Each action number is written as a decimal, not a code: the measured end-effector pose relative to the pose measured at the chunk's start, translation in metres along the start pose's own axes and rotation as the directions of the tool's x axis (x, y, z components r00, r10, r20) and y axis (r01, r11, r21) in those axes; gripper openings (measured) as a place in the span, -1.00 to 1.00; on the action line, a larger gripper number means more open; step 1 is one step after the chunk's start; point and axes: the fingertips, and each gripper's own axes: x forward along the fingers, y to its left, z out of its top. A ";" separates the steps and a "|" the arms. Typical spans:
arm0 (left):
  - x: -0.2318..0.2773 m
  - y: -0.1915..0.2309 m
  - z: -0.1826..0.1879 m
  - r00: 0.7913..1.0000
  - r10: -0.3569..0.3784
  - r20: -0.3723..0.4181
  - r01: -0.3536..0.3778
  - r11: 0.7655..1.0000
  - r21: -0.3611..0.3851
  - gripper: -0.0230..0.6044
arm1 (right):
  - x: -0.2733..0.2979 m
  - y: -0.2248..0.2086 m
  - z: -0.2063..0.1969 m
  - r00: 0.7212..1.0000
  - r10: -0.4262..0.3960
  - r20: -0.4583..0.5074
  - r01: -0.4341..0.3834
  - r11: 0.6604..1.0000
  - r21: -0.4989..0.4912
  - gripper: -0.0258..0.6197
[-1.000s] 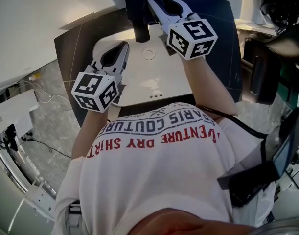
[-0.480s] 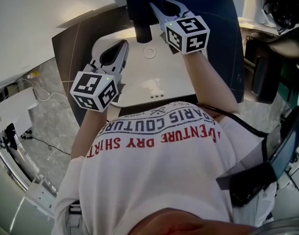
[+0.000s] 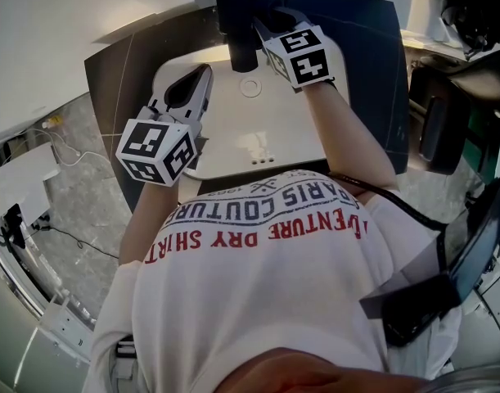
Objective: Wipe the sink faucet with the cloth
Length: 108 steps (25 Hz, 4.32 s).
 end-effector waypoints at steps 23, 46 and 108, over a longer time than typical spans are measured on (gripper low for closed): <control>-0.016 -0.019 -0.001 1.000 0.004 0.016 -0.004 1.000 0.005 -0.92 | -0.101 0.053 0.020 0.952 0.169 0.254 -0.143 0.983 -0.118 -0.71; -0.007 -0.008 -0.008 1.000 0.008 -0.011 -0.008 1.000 0.000 -0.92 | -0.045 0.051 0.028 0.950 0.216 0.225 -0.187 0.972 -0.145 -0.71; -0.031 -0.046 -0.009 1.000 0.003 0.030 -0.003 1.000 0.003 -0.92 | -0.128 0.100 -0.010 0.944 0.206 0.260 -0.169 0.973 -0.158 -0.71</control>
